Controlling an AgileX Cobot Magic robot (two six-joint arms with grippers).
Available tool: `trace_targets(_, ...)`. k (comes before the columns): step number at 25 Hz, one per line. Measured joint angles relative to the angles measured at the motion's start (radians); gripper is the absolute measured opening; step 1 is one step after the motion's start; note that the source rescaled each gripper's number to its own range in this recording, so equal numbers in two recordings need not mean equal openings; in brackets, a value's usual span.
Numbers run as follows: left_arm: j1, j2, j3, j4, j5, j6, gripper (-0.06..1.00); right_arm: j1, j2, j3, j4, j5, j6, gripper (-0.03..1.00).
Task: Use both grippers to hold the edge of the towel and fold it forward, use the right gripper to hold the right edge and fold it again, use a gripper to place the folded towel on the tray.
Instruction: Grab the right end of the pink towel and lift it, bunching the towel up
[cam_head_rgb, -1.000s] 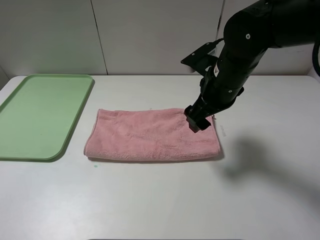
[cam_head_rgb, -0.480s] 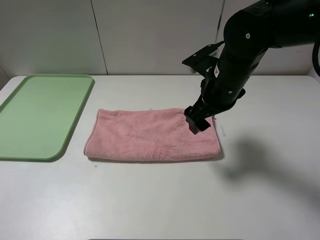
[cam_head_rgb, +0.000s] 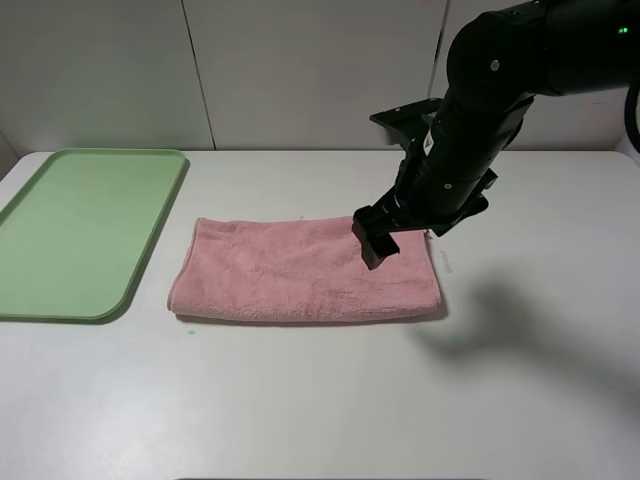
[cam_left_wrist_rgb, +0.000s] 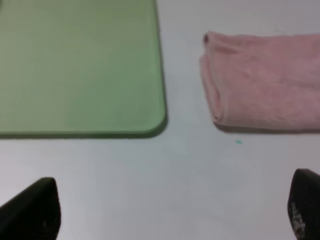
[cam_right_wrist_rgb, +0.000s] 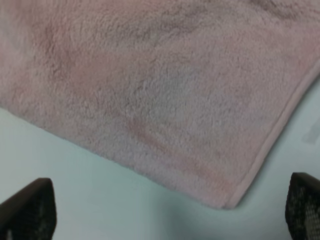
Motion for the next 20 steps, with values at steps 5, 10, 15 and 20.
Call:
trace_targets(5, 0.11, 0.0, 0.0, 0.0, 0.0, 0.0, 0.9, 0.0, 0.0, 0.0, 0.001, 0.0, 0.116, 1.0)
trace_targets(10, 0.143, 0.0, 0.0, 0.0, -0.003, 0.0, 0.9, 0.0, 0.0, 0.0, -0.027, -0.05, 0.217, 1.0)
trace_targets(15, 0.143, 0.0, 0.0, 0.0, -0.003, 0.0, 0.9, -0.043, 0.0, 0.0, -0.054, -0.103, 0.305, 1.0)
trace_targets(20, 0.143, 0.0, 0.0, 0.0, -0.003, 0.0, 0.9, -0.13, 0.0, 0.0, -0.056, -0.134, 0.314, 1.0)
